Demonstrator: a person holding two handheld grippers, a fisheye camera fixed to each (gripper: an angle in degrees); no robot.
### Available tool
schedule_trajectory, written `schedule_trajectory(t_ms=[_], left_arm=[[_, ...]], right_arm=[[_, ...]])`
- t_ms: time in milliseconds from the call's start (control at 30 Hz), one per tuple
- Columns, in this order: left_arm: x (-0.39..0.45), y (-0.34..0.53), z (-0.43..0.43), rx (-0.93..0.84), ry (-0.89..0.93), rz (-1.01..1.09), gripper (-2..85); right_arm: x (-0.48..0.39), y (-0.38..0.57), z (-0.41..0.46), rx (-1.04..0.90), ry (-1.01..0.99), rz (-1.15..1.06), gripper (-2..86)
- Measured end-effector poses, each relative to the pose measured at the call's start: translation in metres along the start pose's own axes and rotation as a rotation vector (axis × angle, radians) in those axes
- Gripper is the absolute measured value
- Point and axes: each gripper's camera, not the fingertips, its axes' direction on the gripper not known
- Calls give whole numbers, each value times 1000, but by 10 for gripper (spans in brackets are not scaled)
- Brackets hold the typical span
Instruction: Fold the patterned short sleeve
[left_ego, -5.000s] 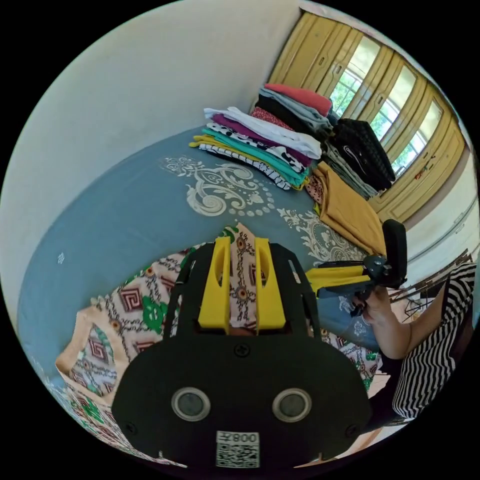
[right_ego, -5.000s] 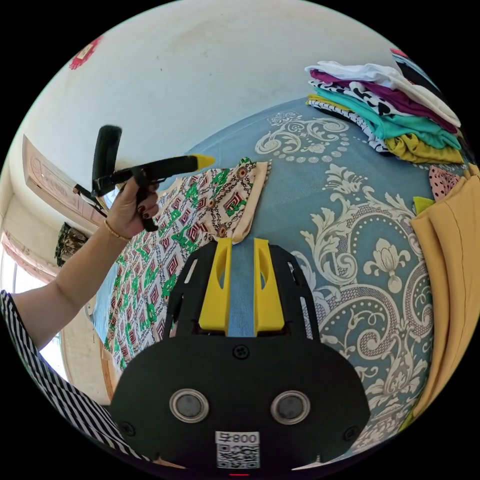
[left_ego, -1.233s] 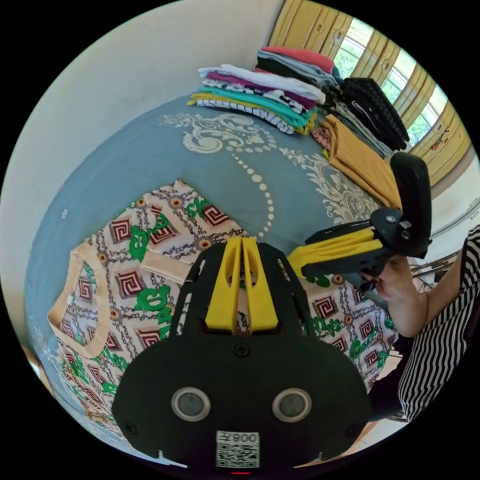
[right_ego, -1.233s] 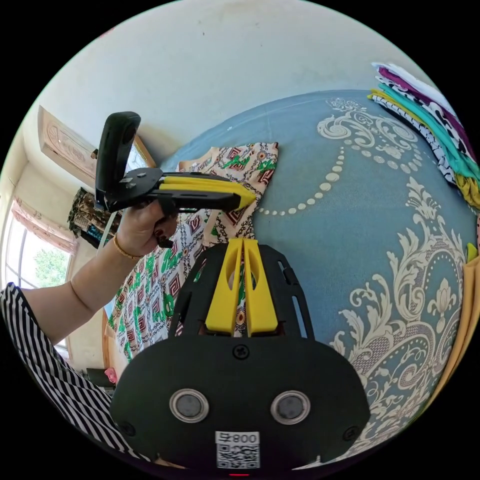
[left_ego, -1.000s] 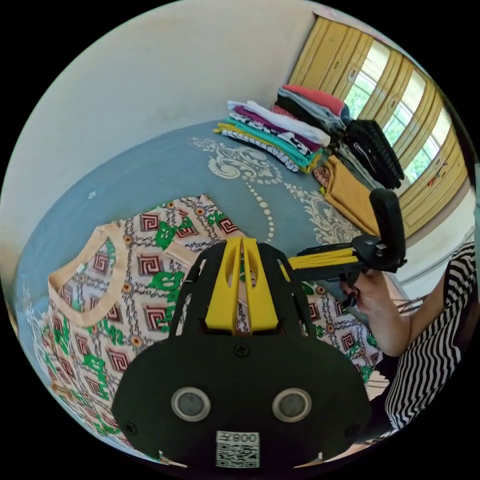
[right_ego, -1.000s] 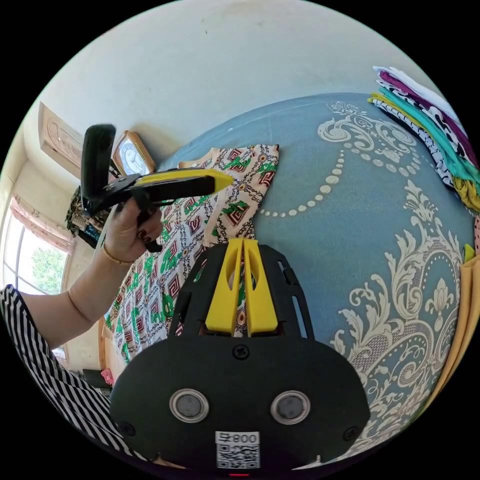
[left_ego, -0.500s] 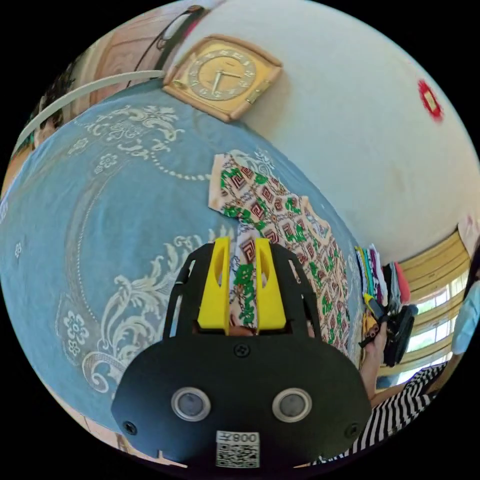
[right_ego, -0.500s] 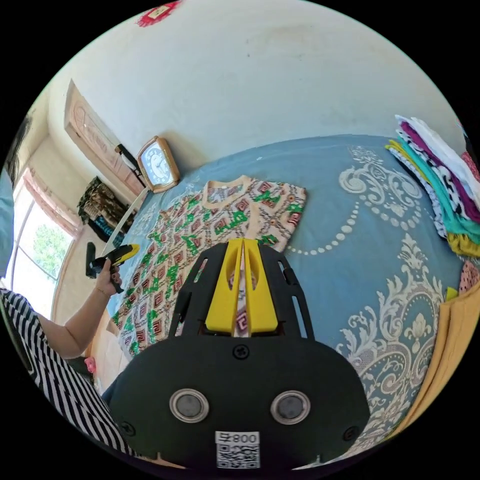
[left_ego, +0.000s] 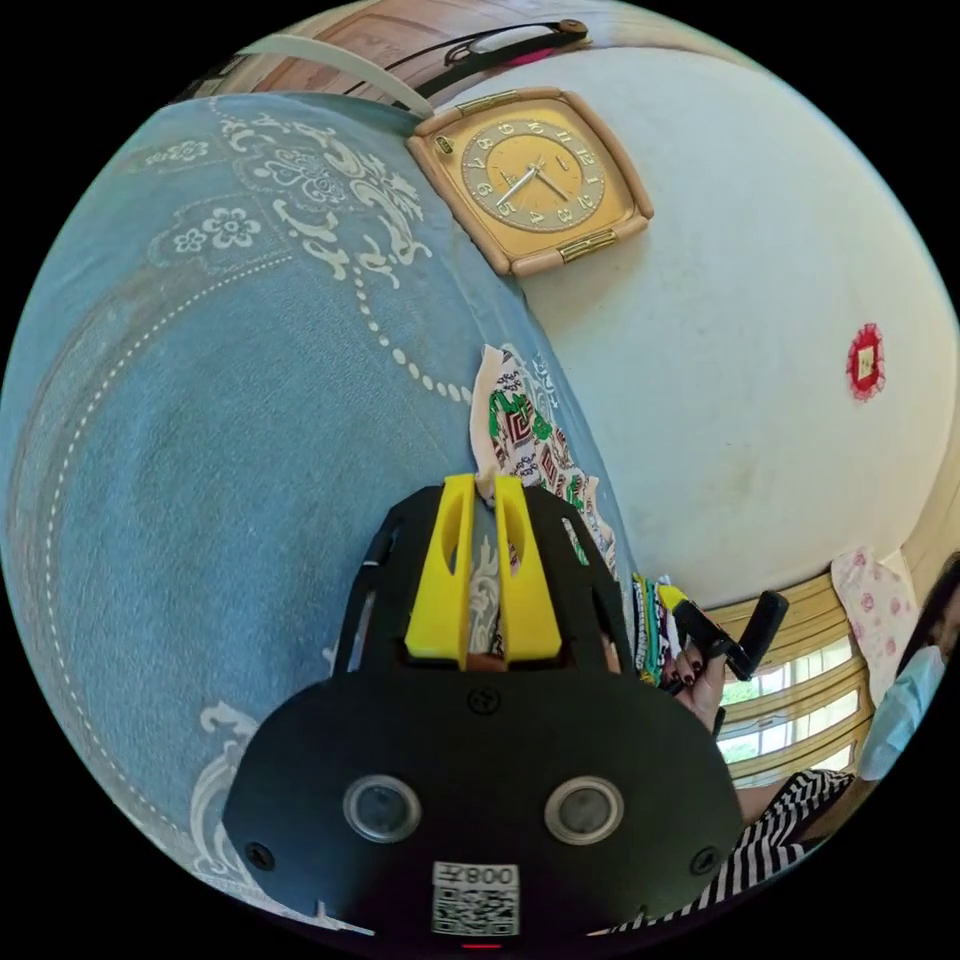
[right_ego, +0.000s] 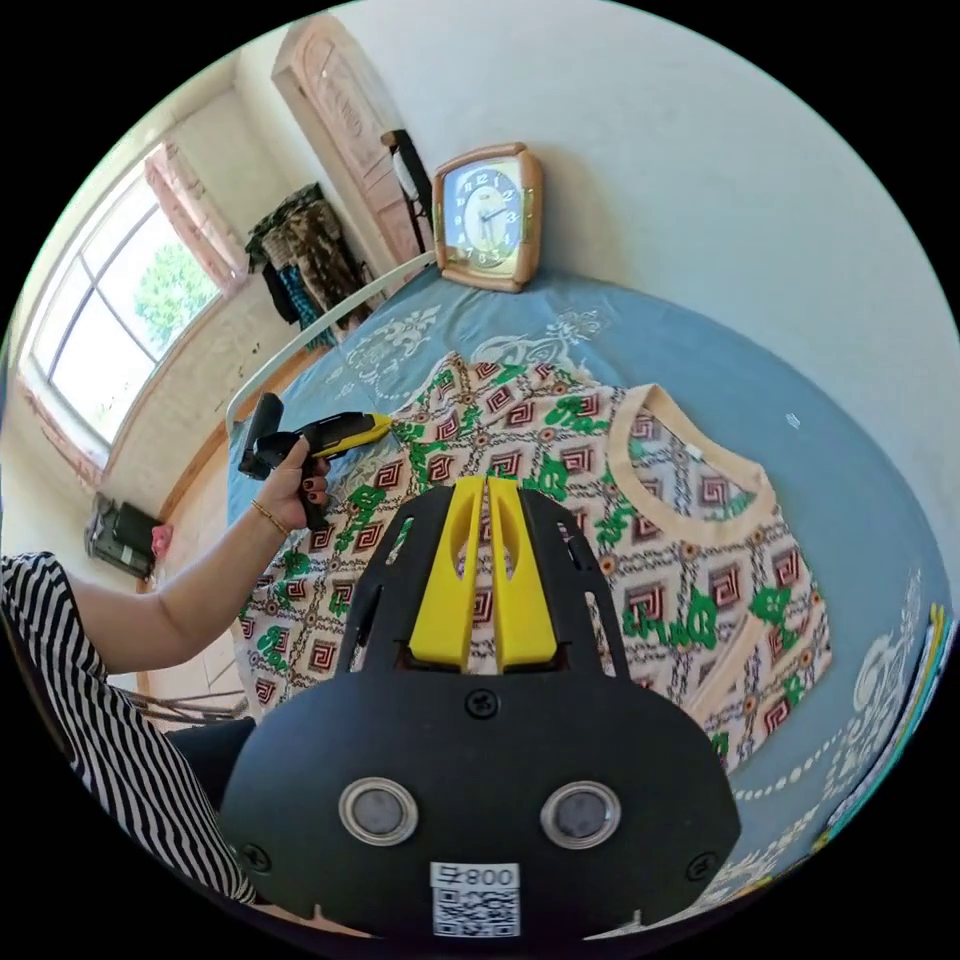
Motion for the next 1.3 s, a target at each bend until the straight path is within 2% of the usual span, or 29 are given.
schedule_trajectory(t_ms=[433,600,833,1000,1133,1300], left_arm=[[17,-14,-63,17,69,112,11],[23,-16,-78,5,85,127,9],[33,-16,-92,-11,91,140,9],[39,-12,-100,-9,101,146,9],[46,-7,-108,44,158,184,9],[58,-2,-111,76,264,273,9]], right_arm=[[-49,-148,243,-153,17,-224,60],[-49,-169,338,-259,153,-256,69],[-26,-167,413,-318,254,-258,70],[8,-159,434,-296,283,-252,23],[53,-156,419,-241,124,-191,9],[183,-135,349,-45,-324,10,4]])
